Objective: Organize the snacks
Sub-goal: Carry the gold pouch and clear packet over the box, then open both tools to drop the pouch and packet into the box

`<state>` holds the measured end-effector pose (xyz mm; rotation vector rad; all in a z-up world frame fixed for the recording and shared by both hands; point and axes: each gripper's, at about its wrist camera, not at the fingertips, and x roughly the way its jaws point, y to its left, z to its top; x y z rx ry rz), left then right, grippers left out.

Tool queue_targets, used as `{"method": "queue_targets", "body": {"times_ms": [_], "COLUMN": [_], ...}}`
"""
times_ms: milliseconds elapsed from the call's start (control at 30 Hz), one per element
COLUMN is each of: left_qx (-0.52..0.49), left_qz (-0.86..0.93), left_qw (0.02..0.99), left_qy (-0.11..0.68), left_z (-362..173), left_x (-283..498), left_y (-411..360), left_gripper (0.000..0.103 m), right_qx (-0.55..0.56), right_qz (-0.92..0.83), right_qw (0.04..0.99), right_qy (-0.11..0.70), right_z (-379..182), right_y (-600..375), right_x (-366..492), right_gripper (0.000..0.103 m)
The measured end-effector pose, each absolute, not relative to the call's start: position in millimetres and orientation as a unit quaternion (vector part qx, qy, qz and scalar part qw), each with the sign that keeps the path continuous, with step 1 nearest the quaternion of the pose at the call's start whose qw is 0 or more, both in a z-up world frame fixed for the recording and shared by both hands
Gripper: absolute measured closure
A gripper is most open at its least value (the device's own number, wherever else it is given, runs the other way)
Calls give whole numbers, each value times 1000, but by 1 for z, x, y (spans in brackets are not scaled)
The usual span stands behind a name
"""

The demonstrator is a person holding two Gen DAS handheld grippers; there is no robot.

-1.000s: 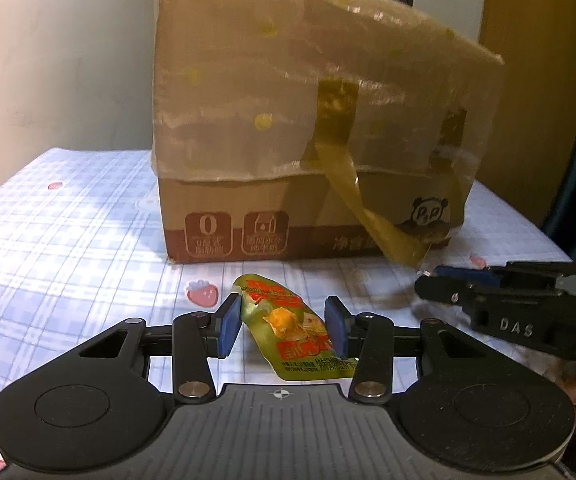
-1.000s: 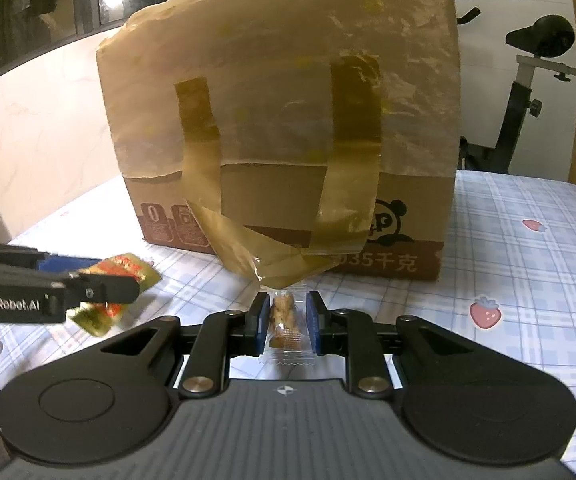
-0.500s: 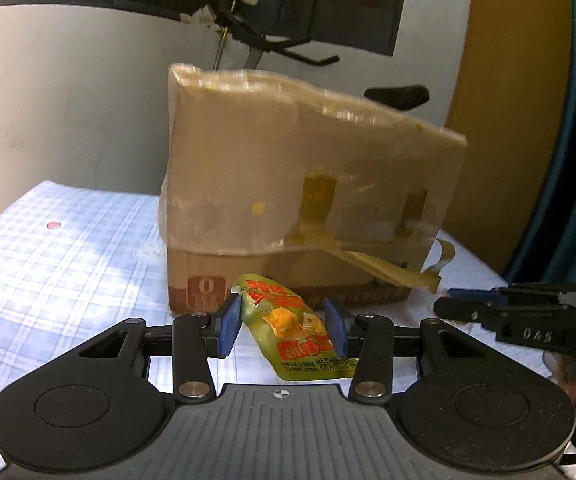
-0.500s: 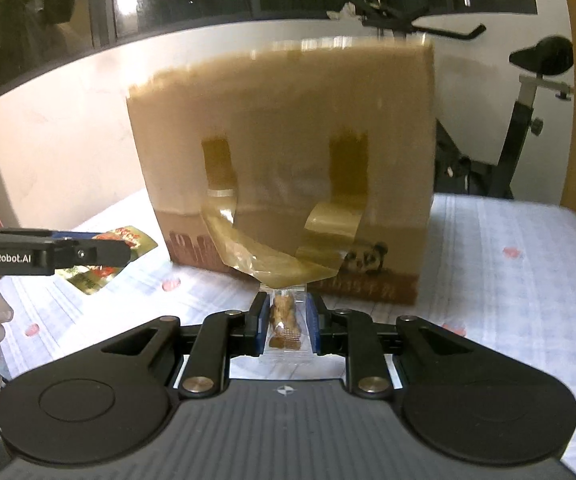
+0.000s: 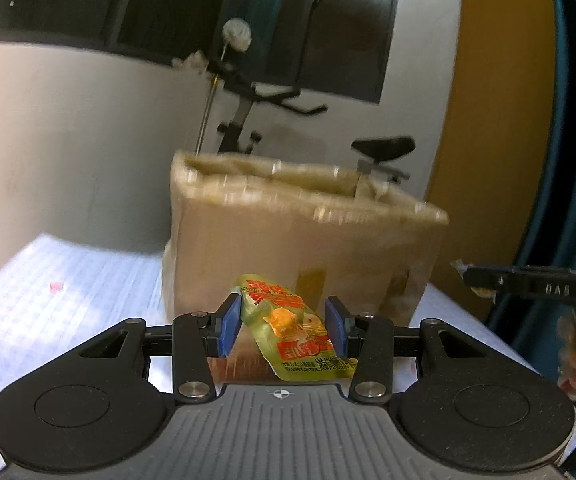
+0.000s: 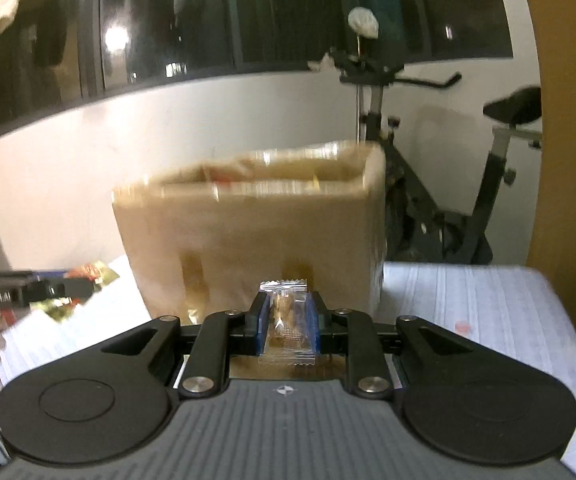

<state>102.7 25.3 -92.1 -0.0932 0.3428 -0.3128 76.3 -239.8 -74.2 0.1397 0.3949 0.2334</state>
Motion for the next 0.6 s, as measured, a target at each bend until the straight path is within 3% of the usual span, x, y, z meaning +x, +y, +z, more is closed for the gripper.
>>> {"method": "queue_targets", "body": {"times_ms": [333, 600], "left_qx": [-8, 8], "left_qz": [-176, -165], "left_qw": [980, 979], "left_qy": [90, 122], "left_z": [-21, -7], "left_x": [147, 221], "left_y": [4, -9], "left_gripper": [55, 55], "right_qx": [46, 62], "right_qz": [136, 100], "right_qw": [977, 971], "right_qy": [159, 210], "right_z": [-10, -18], "right_y": [-223, -212], "right_x": [148, 219], "right_gripper": [81, 81]}}
